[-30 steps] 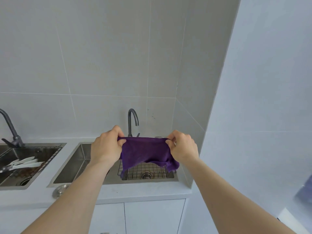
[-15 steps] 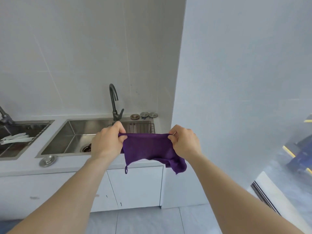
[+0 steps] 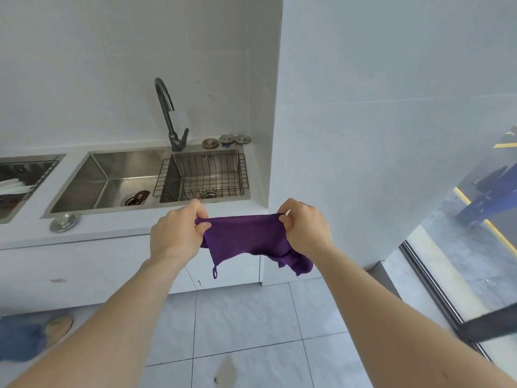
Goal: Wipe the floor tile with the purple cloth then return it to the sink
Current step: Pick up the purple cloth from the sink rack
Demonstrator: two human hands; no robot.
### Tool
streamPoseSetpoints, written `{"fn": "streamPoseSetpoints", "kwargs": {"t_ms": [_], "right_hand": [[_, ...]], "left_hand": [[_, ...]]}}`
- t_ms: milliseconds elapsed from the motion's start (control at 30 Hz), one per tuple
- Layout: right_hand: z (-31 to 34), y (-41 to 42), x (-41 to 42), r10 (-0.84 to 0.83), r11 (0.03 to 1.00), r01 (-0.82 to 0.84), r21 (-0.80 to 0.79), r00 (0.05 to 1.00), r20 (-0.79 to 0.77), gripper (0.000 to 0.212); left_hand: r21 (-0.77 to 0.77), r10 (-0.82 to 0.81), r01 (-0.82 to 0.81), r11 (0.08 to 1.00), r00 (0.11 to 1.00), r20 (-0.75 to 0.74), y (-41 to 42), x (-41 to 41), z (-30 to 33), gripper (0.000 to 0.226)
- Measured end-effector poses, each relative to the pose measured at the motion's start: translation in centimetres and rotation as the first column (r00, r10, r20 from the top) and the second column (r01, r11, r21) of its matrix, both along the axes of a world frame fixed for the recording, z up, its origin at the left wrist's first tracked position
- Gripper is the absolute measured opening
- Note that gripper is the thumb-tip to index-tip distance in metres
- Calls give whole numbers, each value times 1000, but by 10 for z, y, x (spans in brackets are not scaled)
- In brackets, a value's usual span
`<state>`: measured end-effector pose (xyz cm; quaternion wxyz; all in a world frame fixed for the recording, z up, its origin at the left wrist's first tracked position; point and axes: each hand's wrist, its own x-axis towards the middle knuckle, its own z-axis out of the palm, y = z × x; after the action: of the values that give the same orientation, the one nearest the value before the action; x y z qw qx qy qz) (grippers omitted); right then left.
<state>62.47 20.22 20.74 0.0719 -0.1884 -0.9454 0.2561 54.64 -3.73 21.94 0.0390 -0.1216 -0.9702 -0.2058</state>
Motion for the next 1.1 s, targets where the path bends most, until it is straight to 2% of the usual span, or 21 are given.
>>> {"fn": "streamPoseSetpoints", "kwargs": {"t_ms": [200,400,567,733,1100], "right_hand": [[-42,-46,-4,12,1000,-13,9,998,58,21],[-111,-109,-10,3,1000,-7,29,990,138,37],[-204,-166,6,-19,999,13,31,980,199,40],[-298,-208,31,-10,1000,9,5,967,255,32],[-515,-241,105,64,996,-34,-81,913,402,32]], "left_hand": [[42,-1,-3,999,996,89,-44,-8,-42,8],[60,-28,18,998,986,164,-105,-19,-111,9],[60,-31,15,998,960,278,-156,-7,-203,9],[20,-12,4,1000,922,388,-197,17,-299,10],[-53,63,-40,998,826,561,-235,86,-518,10]]}}
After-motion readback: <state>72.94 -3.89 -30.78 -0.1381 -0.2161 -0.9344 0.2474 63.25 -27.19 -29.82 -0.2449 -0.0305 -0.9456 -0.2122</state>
